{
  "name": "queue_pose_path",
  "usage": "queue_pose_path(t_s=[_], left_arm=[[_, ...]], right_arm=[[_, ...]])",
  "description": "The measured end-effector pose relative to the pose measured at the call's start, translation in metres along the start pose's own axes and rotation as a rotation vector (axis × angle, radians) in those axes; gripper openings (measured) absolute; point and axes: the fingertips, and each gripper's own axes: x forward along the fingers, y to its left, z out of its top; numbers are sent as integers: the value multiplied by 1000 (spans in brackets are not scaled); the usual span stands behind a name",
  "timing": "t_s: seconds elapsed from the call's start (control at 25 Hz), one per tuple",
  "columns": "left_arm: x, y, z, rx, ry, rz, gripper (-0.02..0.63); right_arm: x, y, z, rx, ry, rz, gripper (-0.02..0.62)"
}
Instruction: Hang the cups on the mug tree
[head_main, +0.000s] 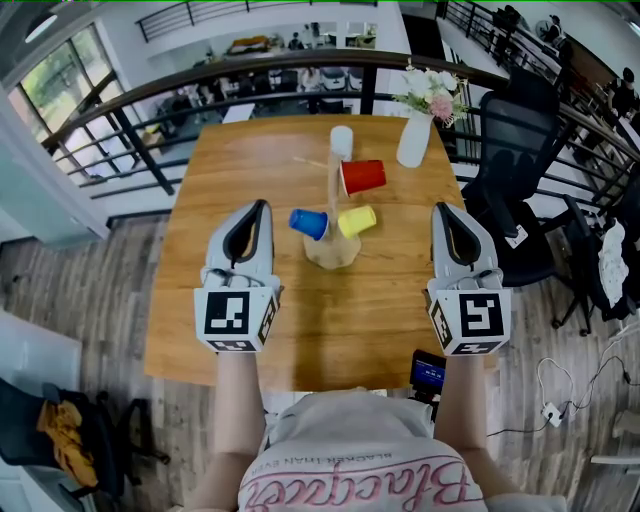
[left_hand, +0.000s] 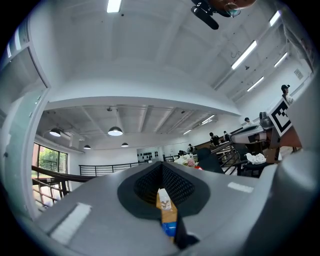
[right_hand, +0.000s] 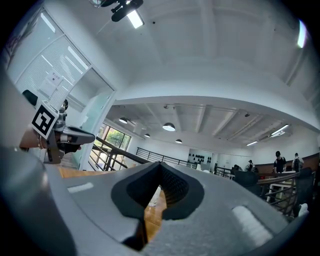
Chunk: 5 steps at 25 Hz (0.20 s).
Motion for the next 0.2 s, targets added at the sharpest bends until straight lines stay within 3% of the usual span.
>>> queue_pose_path(t_s=[0.2], left_arm=[[-1,1,1,-11,-8,5,11]], right_arm=[[-2,2,-2,8,-1,0,0]])
